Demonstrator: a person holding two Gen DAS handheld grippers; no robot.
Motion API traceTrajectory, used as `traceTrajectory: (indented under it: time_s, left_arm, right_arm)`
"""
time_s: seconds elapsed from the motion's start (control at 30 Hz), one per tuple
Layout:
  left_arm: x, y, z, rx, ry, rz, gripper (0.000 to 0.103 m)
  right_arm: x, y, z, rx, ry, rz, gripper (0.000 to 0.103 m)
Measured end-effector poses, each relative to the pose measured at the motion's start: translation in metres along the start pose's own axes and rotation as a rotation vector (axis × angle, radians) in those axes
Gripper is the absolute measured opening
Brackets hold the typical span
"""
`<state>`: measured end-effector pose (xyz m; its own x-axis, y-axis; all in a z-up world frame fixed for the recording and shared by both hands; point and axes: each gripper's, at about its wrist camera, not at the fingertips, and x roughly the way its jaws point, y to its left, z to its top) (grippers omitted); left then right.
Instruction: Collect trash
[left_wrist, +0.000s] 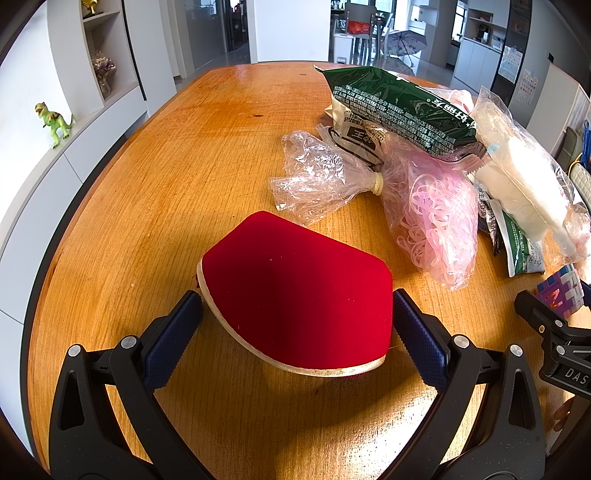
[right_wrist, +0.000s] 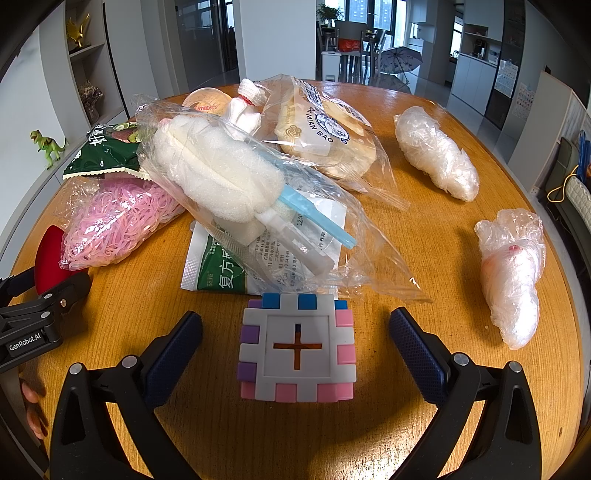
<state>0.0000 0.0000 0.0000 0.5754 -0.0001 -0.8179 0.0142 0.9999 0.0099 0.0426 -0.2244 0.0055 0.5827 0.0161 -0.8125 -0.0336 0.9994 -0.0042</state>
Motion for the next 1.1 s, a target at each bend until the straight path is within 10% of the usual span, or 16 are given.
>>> traceTrajectory:
  time_s: [1.1]
  left_arm:
    - [0.0029,-0.0032,-0.0002,0.002,-0.001,-0.001,0.097]
  right_arm:
    - [0.0001,0.0009,0.0005,0.000,0.000,-0.001,0.101]
